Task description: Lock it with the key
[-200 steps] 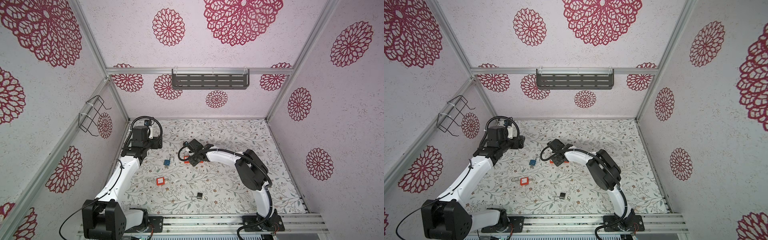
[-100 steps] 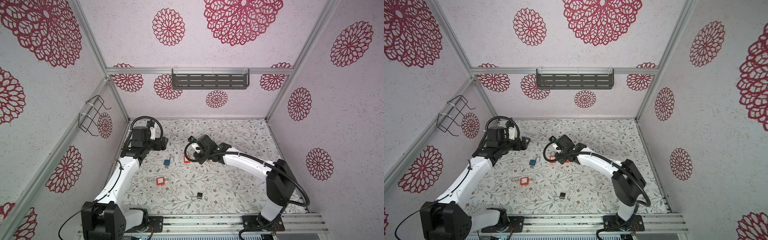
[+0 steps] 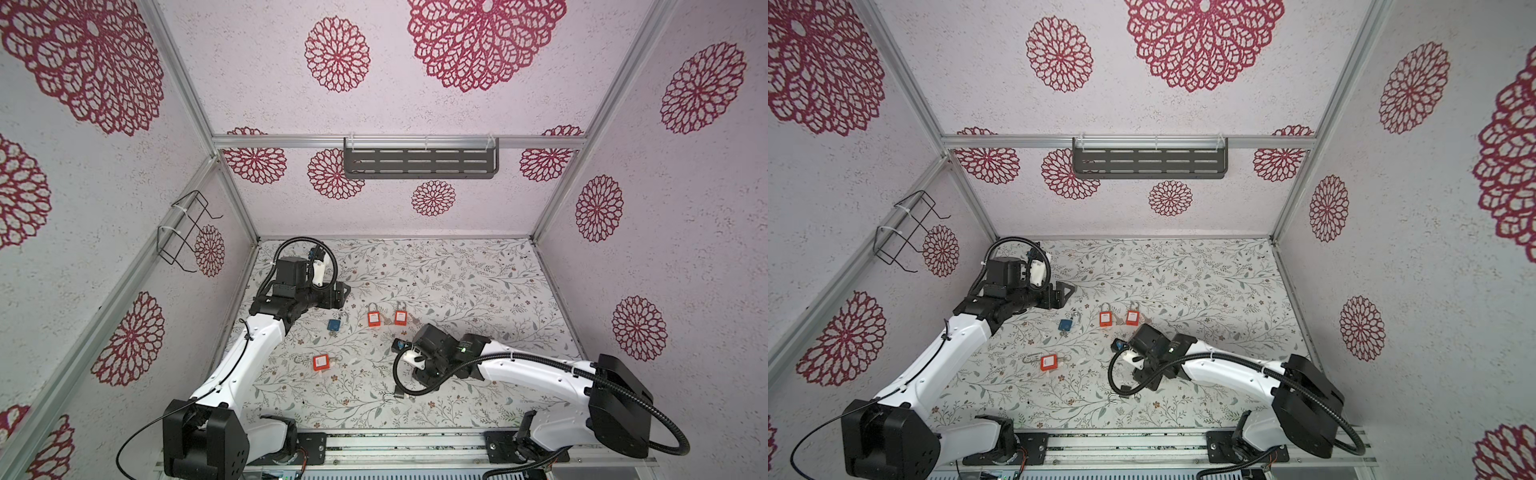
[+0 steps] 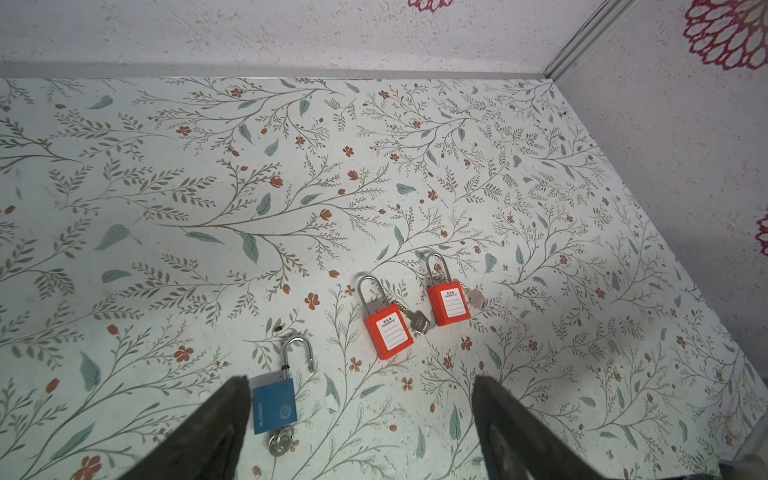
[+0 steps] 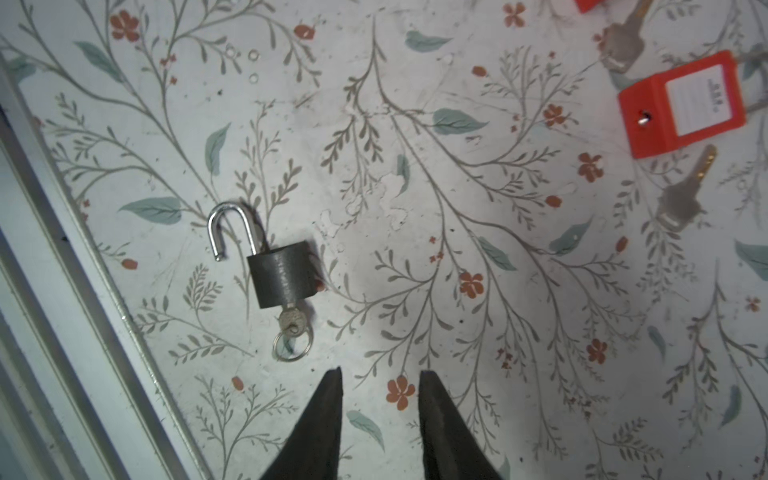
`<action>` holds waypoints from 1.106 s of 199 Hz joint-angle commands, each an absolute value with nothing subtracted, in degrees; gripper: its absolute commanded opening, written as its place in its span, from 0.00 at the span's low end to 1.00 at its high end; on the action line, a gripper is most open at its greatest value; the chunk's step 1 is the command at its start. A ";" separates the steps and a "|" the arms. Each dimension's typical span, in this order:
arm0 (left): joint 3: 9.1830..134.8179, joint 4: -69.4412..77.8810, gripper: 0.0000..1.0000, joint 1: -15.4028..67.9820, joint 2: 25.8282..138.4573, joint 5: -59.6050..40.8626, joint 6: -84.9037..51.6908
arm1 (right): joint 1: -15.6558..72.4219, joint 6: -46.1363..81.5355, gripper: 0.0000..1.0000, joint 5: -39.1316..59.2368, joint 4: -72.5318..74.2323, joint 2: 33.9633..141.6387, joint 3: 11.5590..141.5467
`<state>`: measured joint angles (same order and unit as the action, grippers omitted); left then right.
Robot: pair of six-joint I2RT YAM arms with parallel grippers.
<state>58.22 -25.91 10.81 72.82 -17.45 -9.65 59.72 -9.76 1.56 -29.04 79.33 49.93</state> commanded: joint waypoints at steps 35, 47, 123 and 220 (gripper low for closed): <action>60.33 -27.96 0.90 11.69 73.45 -15.46 -6.72 | 60.47 -24.20 0.37 4.17 -31.92 80.62 53.11; 61.19 -29.30 0.91 11.69 73.65 -14.37 -5.65 | 60.55 -26.47 0.37 4.35 -32.77 82.40 53.80; 62.79 -31.25 0.94 11.69 72.80 -14.95 -5.25 | 60.56 -34.32 0.41 9.71 -36.67 90.77 59.52; 61.17 -32.02 0.98 11.60 70.49 -14.51 -2.76 | 62.66 -36.51 0.49 13.47 -34.14 94.81 58.73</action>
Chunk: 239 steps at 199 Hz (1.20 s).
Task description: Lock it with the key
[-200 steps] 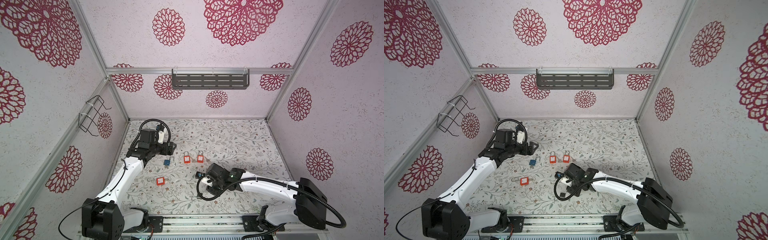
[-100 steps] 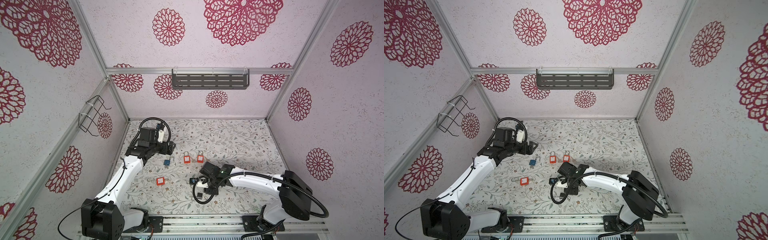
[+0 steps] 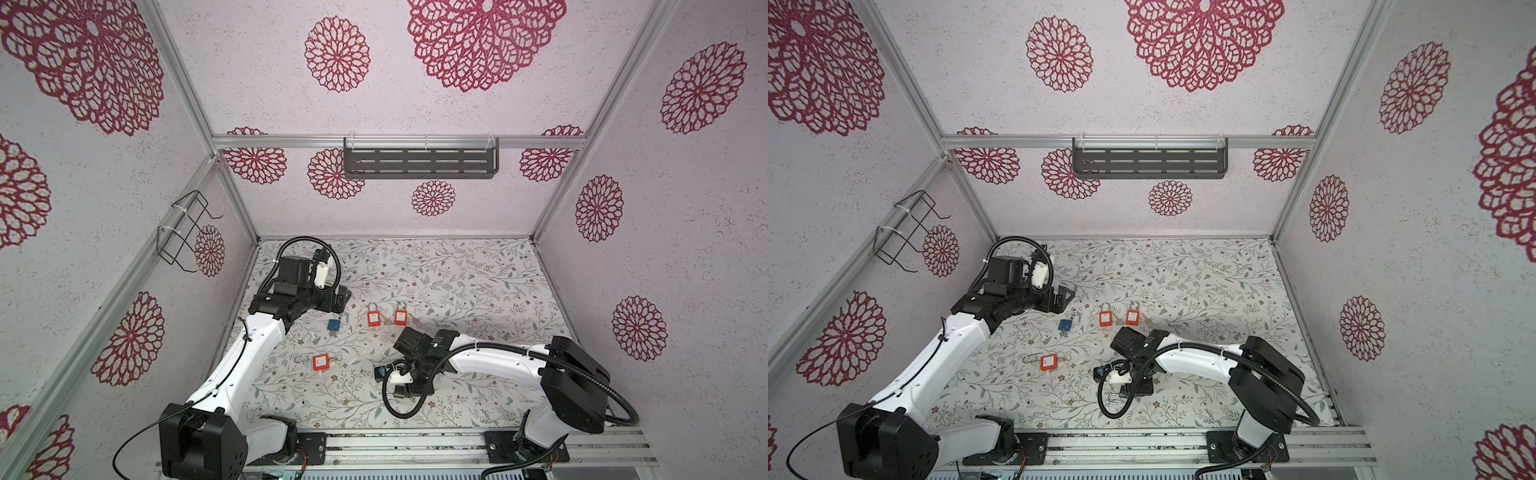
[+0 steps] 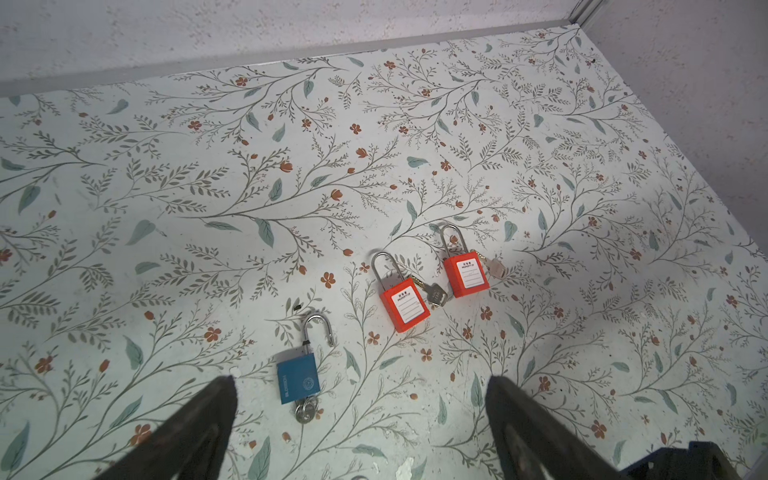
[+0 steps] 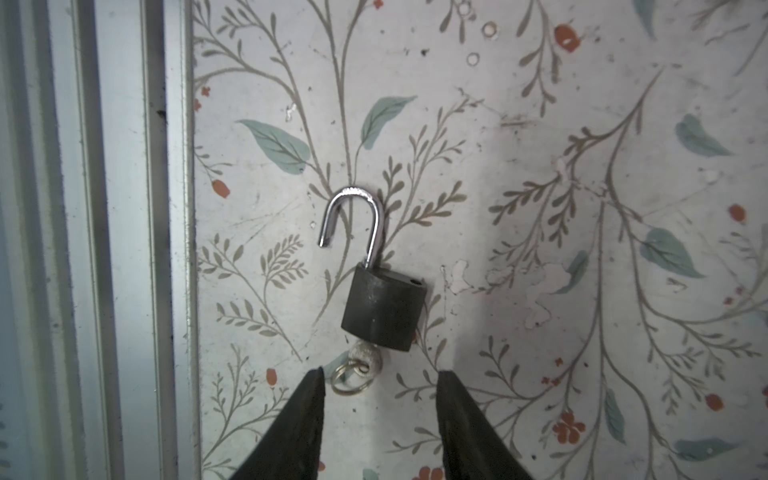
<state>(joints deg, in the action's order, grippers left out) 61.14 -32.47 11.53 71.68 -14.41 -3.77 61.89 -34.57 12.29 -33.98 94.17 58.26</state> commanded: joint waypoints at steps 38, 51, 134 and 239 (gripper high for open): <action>60.12 -31.64 0.99 11.60 70.05 -14.60 -2.83 | 63.36 -35.38 0.52 9.66 -30.86 95.92 58.48; 59.87 -31.53 0.99 11.60 69.79 -14.50 -2.90 | 63.50 -34.98 0.52 8.73 -30.50 96.85 59.00; 58.54 -31.22 1.00 11.60 68.90 -13.93 -2.73 | 63.63 -38.36 0.55 9.13 -33.99 100.31 61.67; 58.18 -31.18 1.00 11.60 68.73 -13.04 -2.73 | 63.03 -35.15 0.52 0.96 -32.15 103.72 64.15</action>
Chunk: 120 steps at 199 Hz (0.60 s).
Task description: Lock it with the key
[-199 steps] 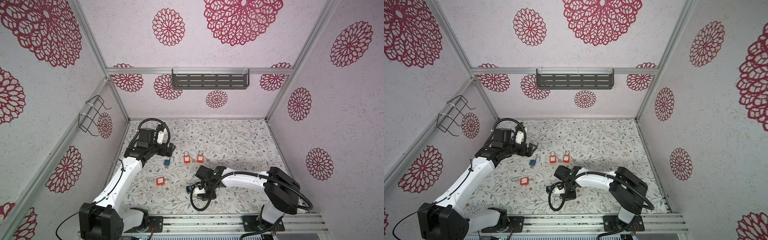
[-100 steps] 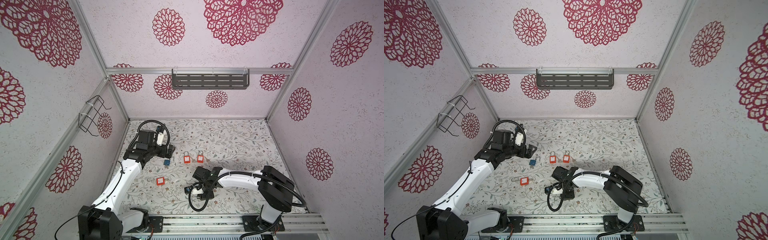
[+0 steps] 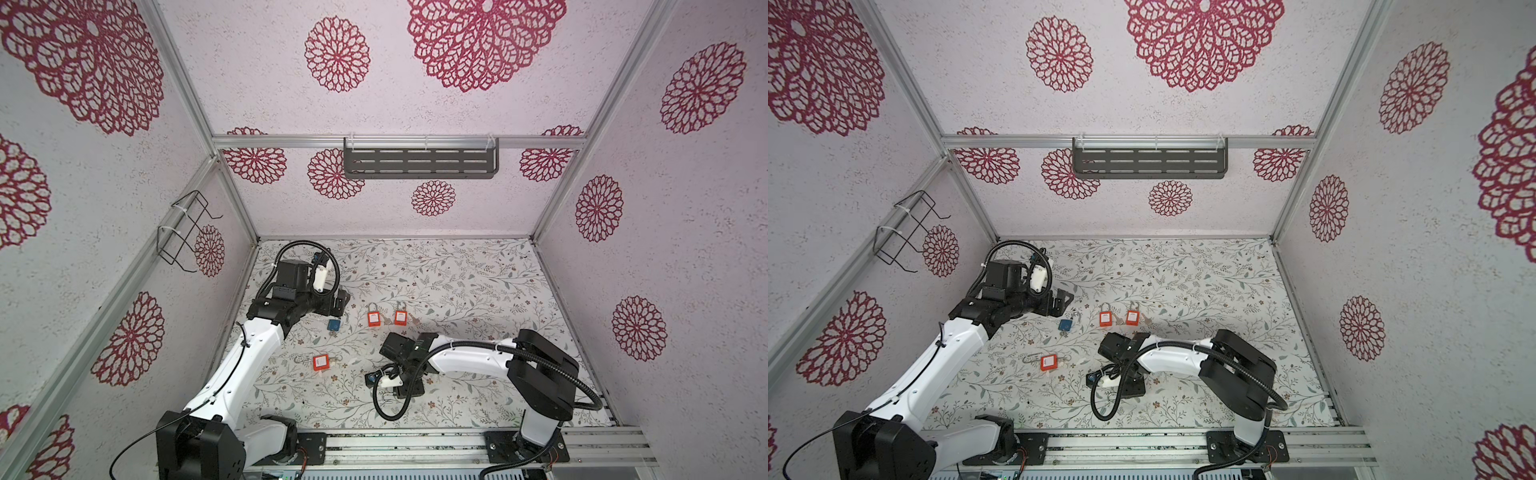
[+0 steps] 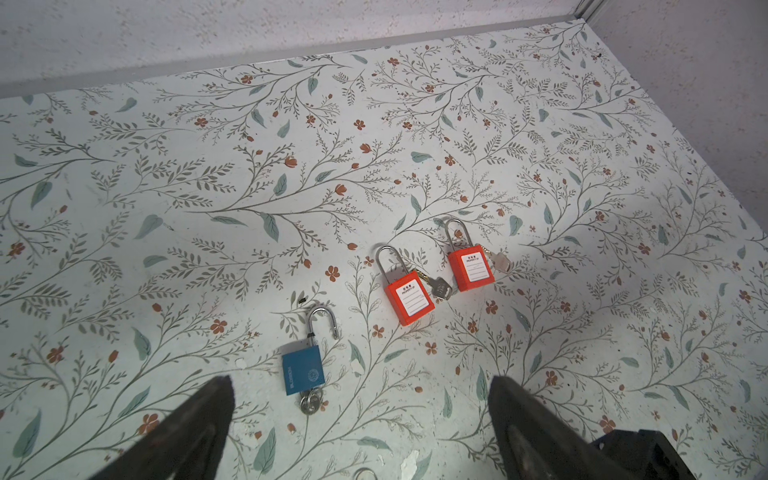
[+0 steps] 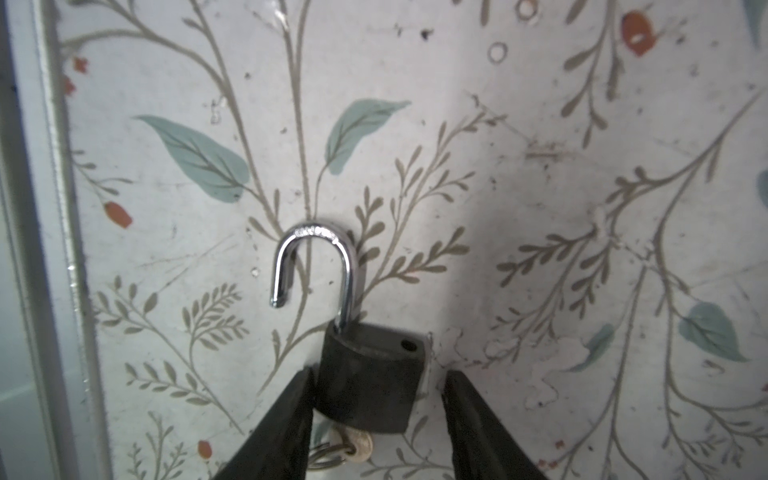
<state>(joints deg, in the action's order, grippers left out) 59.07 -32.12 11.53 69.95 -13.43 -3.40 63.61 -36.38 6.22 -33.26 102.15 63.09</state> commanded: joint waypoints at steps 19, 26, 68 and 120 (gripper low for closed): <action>58.10 -31.08 1.00 11.60 68.81 -12.70 -2.66 | 62.41 -34.04 0.52 0.87 -31.89 103.97 64.52; 58.10 -31.04 1.00 11.60 68.82 -12.61 -2.66 | 62.32 -34.10 0.52 0.98 -32.08 104.13 64.51; 57.84 -30.81 1.00 11.60 69.43 -12.32 -2.81 | 61.96 -36.23 0.52 2.12 -32.23 103.69 64.07; 57.31 -30.68 1.00 11.60 69.87 -11.82 -2.86 | 61.80 -42.55 0.53 5.17 -33.89 103.79 64.89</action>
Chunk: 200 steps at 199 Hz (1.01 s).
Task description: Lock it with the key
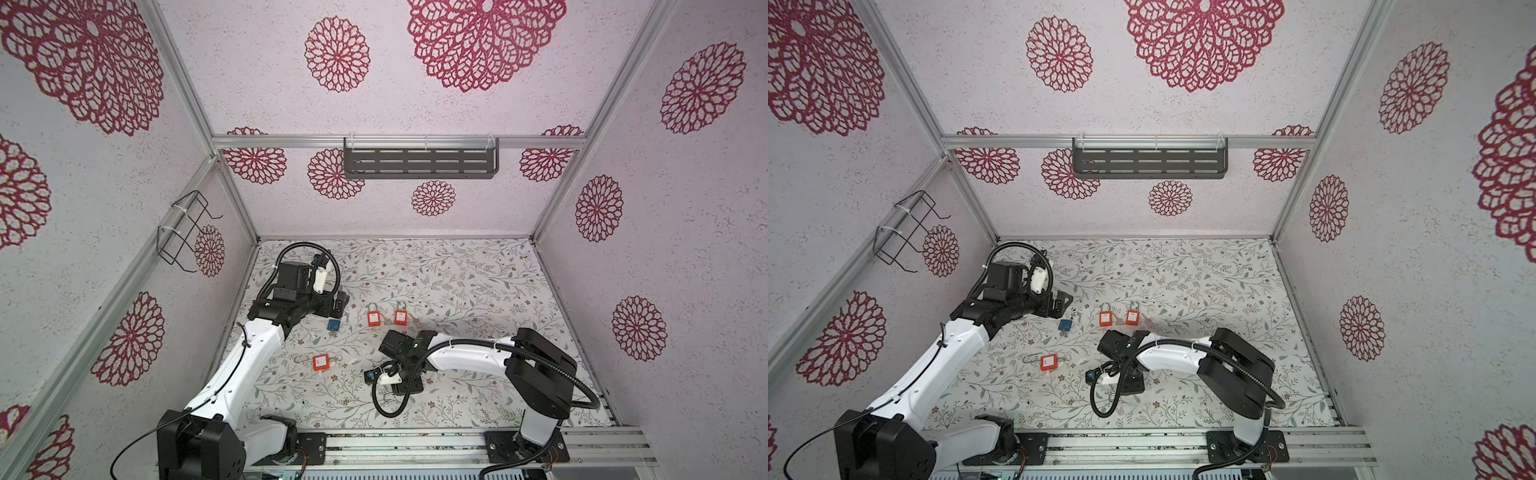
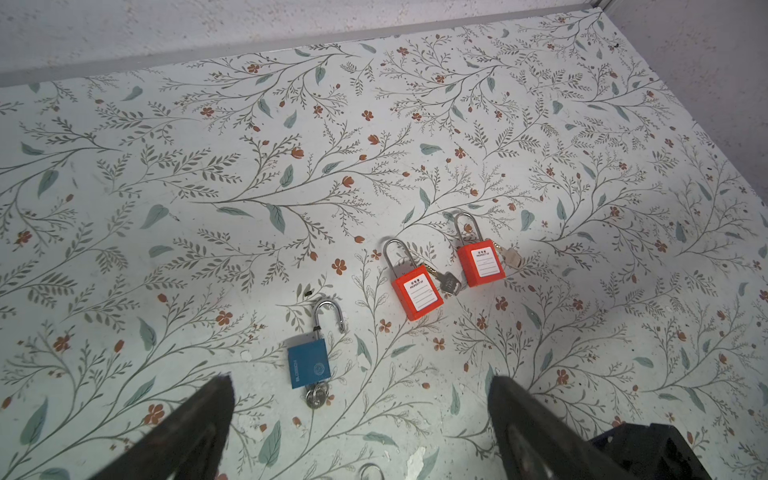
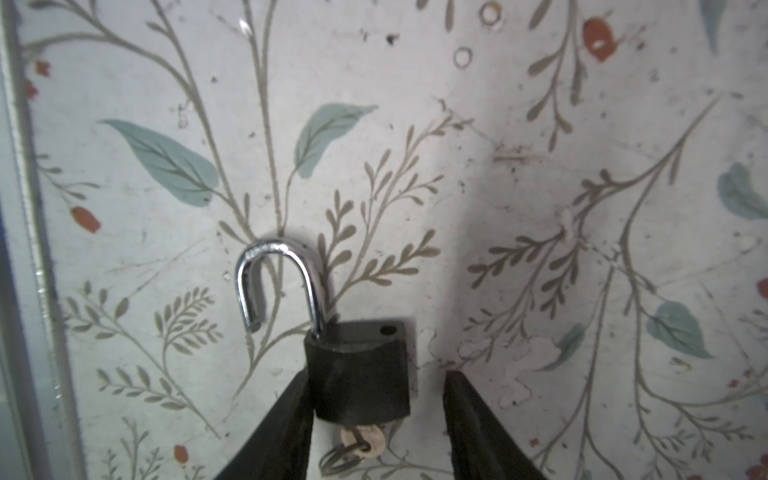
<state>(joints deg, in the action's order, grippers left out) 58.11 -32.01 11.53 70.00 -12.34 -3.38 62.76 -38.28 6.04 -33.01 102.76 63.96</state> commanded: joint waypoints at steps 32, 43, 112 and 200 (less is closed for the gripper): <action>57.04 -30.76 1.00 11.51 69.70 -11.52 -2.67 | 61.28 -43.70 0.51 6.38 -35.45 104.83 66.24; 56.87 -30.61 1.00 11.51 69.61 -11.43 -2.58 | 61.11 -43.92 0.50 6.90 -36.01 105.25 66.74; 56.87 -30.70 1.00 11.43 69.52 -11.43 -2.53 | 60.96 -44.56 0.38 7.47 -38.02 106.36 68.36; 57.61 -30.56 0.99 11.42 70.73 -12.08 -3.05 | 58.13 -38.67 0.35 8.17 -32.61 101.52 65.45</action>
